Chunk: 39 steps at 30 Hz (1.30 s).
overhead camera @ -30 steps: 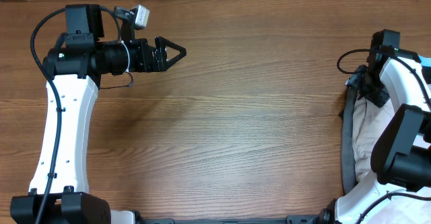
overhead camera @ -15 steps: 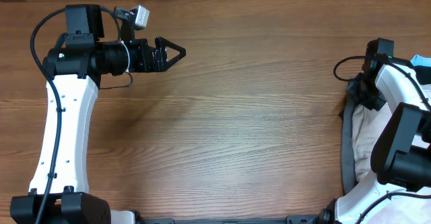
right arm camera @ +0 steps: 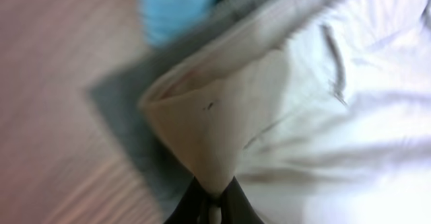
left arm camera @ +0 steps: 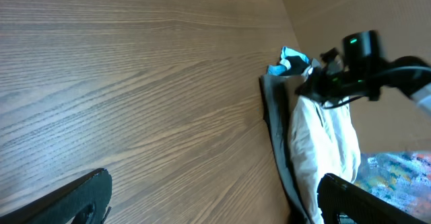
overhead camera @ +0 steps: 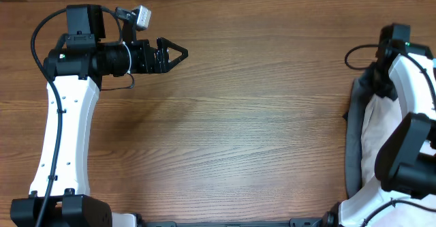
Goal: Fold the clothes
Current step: 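Grasp the beige shorts waistband with both grippers and pull them left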
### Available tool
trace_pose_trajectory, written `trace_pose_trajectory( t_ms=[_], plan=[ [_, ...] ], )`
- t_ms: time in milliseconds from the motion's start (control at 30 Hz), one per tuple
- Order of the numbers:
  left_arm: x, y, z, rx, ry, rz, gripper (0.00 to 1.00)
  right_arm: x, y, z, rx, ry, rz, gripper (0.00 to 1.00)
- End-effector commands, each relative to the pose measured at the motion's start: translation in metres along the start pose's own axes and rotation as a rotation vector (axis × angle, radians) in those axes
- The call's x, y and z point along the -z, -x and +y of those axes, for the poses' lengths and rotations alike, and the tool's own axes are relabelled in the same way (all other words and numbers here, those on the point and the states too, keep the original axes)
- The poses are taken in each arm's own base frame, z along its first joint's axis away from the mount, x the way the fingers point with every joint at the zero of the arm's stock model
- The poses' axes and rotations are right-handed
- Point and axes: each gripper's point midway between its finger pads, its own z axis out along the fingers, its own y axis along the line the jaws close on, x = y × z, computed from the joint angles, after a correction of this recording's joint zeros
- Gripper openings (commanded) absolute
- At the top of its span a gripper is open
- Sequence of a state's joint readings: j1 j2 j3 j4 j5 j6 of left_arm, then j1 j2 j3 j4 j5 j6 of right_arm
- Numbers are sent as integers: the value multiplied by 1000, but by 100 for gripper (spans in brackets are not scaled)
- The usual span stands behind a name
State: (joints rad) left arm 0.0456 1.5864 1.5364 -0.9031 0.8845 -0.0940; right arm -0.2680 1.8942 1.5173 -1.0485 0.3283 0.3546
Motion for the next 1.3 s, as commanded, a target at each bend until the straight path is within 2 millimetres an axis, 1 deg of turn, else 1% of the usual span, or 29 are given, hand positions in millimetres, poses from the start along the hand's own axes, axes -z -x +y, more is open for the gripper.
trace_pose_trajectory(
  t_ms=[0,67,167,267,367,400,433,500,567,633,733,767,800,833,867,933,1000,1067,1100,1167,1233,1267],
  plan=[
    [1,6,-7,-51,-1,-10,100,68,20,50,119,237,-128,4],
    [1,6,-7,-52,-1,-10,100,83,12,74,165,313,-131,4],
    [1,7,-7,-52,-1,-11,100,97,-10,110,245,398,-114,4],
    [2,8,-6,-57,0,-18,100,113,-35,151,337,474,-119,4],
    [2,10,-6,-63,0,-23,100,137,-64,195,435,556,-150,4],
    [2,10,-6,-63,0,-23,100,147,-76,210,468,583,-164,4],
    [2,10,-6,-64,0,-24,100,153,-85,220,485,602,-171,4],
    [3,11,-3,-62,18,-27,100,169,-109,244,532,650,-185,4],
    [6,13,7,-56,63,-39,100,183,-134,265,568,694,-191,4],
    [13,17,17,-44,98,-57,100,192,-158,281,598,730,-181,4],
    [27,23,33,-16,128,-92,100,206,-207,304,705,793,-156,4],
    [32,24,37,-7,136,-102,100,211,-222,310,738,806,-155,6],
    [35,25,41,1,143,-109,100,213,-235,315,768,811,-158,15],
    [38,26,44,7,150,-115,100,217,-249,319,812,818,-169,35],
    [40,26,46,11,155,-117,100,220,-257,321,842,815,-185,48],
    [40,25,47,14,159,-115,100,222,-260,321,849,779,-232,52],
    [36,22,50,-10,197,-97,100,221,-257,319,823,761,-238,54],
    [30,15,60,-40,291,-58,100,217,-248,314,771,744,-220,57],
    [26,9,63,-56,341,-29,100,214,-240,310,743,733,-210,58],
    [13,-1,63,-99,395,30,100,207,-223,300,688,707,-193,58],
    [-4,-9,60,-144,440,79,99,201,-202,288,609,681,-173,54],
    [-12,-11,60,-166,467,99,93,196,-189,280,558,665,-160,48]
  ],
)
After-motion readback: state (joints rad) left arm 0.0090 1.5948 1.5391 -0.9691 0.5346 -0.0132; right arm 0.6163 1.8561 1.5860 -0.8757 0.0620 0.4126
